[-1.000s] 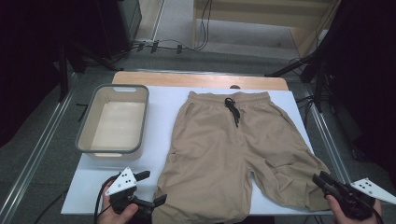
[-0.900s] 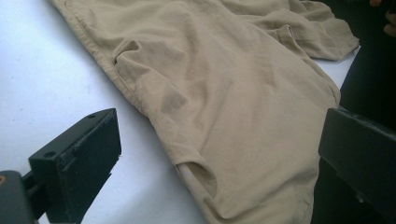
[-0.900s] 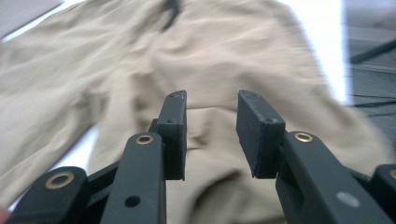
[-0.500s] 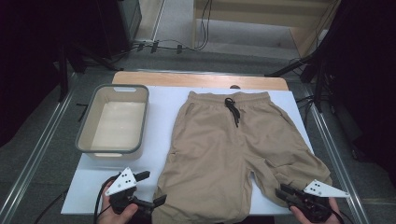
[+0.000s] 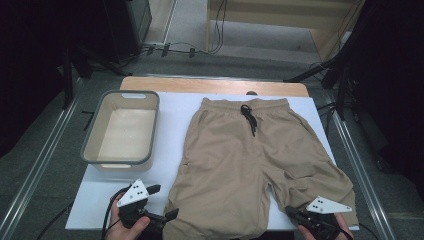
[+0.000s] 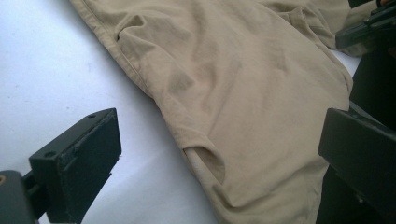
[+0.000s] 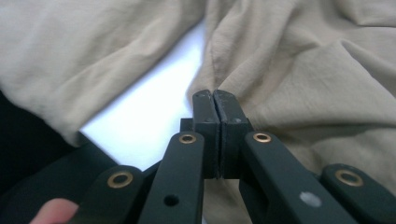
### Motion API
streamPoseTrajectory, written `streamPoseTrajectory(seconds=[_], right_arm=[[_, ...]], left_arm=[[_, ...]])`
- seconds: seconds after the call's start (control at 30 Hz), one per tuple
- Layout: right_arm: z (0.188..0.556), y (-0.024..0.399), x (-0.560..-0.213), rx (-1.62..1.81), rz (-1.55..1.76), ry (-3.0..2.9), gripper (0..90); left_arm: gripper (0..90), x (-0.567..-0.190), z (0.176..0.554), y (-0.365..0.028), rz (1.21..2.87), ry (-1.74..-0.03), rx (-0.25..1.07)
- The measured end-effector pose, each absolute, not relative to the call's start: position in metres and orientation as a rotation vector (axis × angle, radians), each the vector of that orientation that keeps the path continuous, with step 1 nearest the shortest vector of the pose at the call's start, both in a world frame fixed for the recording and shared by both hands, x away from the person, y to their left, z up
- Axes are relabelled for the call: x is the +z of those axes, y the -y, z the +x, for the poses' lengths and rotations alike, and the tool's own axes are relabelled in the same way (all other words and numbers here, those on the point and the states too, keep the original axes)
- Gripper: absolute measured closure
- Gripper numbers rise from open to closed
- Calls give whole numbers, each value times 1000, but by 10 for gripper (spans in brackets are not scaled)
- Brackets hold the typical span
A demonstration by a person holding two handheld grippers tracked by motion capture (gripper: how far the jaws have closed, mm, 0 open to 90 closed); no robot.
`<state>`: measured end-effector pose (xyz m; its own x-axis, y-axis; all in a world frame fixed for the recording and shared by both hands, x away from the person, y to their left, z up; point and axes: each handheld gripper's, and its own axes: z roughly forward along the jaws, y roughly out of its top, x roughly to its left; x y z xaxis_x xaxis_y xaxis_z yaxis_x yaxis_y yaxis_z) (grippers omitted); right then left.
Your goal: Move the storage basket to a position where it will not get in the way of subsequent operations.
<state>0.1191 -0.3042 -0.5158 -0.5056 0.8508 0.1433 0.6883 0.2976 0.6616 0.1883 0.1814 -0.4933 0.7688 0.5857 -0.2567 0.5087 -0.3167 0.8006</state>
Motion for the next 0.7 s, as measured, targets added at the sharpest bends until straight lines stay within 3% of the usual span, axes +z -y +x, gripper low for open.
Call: streamPoseTrajectory(seconds=[0.4,0.63,0.7], right_arm=[[98,260,-509,1057,1312,-2439,850],[104,296,-492,1230,1275,-2302,621],[106,320,-488,1220,1334,-2201,613]], left_arm=[[0,-494,188,-179,1988,-816,85],[0,-496,189,-180,1986,-825,78],[0,-497,190,-180,1990,-827,74]])
